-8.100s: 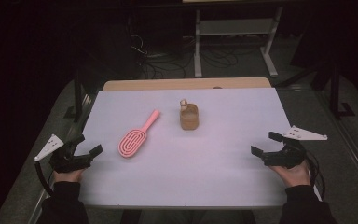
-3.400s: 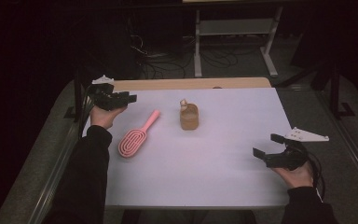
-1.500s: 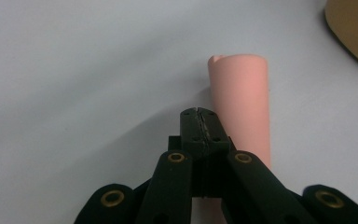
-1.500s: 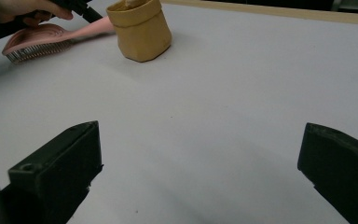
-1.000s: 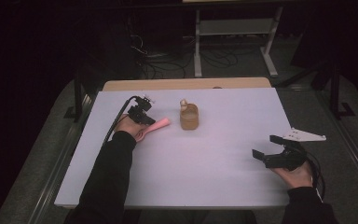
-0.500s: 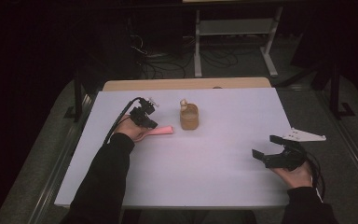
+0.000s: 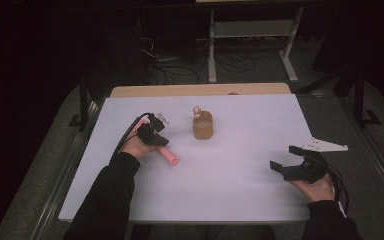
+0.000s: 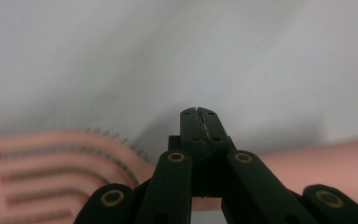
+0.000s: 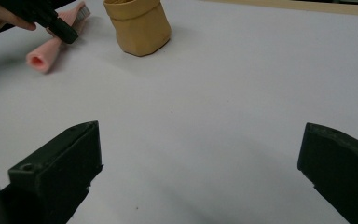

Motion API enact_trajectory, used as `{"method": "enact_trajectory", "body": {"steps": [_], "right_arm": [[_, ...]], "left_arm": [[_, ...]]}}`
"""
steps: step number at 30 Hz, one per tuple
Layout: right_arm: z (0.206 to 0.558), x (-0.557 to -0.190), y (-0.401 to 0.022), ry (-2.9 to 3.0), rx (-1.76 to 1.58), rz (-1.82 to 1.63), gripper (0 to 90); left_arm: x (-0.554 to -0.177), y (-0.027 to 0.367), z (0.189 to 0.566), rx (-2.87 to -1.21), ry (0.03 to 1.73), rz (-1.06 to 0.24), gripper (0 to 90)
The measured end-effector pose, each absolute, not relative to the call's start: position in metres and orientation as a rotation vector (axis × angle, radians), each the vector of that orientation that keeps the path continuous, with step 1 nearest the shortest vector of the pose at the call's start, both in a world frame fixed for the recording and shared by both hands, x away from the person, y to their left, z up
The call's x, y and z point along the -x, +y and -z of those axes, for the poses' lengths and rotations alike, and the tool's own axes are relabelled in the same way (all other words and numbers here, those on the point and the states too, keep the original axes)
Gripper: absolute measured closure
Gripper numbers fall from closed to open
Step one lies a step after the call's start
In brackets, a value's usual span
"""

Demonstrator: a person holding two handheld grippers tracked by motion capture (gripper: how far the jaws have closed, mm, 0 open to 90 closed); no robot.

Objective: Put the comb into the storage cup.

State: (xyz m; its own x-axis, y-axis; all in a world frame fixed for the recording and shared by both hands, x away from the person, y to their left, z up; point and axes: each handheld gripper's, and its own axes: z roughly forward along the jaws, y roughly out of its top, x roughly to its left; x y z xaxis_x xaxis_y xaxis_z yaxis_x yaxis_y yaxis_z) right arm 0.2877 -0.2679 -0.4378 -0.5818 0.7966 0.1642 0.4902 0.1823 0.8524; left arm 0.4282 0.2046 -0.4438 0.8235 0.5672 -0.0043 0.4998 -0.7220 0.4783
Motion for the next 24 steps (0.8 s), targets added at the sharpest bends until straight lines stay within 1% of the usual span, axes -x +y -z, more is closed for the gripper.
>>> {"method": "enact_trajectory", "body": {"steps": [15, 20, 24], "right_arm": [[0.439, -0.288, -0.268, 2.156, -1.226, -1.344, 0.0], [0.439, -0.287, -0.268, 2.155, -1.226, -1.346, 0.0], [0.439, -0.288, -0.268, 2.161, -1.227, -1.345, 0.0]], "left_arm": [[-0.408, 0.224, 0.444, -2.520, 0.753, -0.205, 89.8], [-0.401, 0.228, 0.445, -2.512, 0.736, -0.238, 89.7], [-0.397, 0.233, 0.446, -2.509, 0.736, -0.235, 89.7]]}}
